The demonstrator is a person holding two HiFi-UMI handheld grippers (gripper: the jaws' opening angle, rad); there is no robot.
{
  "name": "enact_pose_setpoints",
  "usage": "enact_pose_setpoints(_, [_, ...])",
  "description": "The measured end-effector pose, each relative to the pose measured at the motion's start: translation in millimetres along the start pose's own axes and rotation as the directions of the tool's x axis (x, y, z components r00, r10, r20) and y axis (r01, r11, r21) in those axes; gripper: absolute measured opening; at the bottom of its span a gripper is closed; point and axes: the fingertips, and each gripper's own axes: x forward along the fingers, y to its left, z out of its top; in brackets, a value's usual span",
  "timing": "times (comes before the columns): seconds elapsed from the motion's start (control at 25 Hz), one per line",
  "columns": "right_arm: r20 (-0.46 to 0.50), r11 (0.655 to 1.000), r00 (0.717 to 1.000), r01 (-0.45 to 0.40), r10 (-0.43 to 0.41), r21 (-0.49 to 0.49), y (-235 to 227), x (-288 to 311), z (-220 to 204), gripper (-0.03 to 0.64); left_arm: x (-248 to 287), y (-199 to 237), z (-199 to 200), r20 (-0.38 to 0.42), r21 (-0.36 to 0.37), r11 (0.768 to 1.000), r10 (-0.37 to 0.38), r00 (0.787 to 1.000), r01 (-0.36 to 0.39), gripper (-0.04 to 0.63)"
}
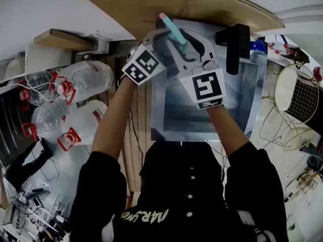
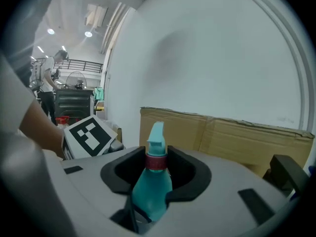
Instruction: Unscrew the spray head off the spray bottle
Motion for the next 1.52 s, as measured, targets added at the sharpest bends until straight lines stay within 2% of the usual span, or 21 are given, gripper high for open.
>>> enact_pose_setpoints(0.24, [0.102, 1.000, 0.995, -0.006, 0.006, 0.000, -3.4, -6.9, 20.0, 0.152, -0.5, 0.5, -0.5, 0.009, -0.005, 1.000, 0.005, 1.000, -0.005, 0.393])
enact_pose_setpoints(0.52, [0.189, 0.999, 0.982, -0.026, 0.017, 0.043, -7.2, -20.1, 48.9, 0.150, -1.6, 0.5, 0.6, 0.020, -0.007, 1.000, 0.015, 1.000, -0.015, 0.393])
enact_pose_setpoints(0.88, [0.236, 0.998, 0.971, -0.038, 0.026, 0.043, -20.5, -47.3, 77.8, 0.150, -0.1, 1.4, 2.7, 0.043, -0.015, 0.999, 0.031, 0.999, -0.031, 0.393])
enact_pose_setpoints(1.32, [0.369, 0.999, 0.929, -0.026, 0.010, 0.038, -33.4, -112.2, 138.6, 0.150, 1.0, -1.7, 5.2, 0.056, -0.019, 0.998, 0.062, 0.997, -0.061, 0.393])
enact_pose_setpoints(1.52, [0.375, 0.999, 0.927, -0.025, 0.007, 0.043, -37.0, -128.2, 142.9, 0.150, 2.2, -1.7, 4.8, 0.050, -0.018, 0.997, 0.073, 0.996, -0.073, 0.393])
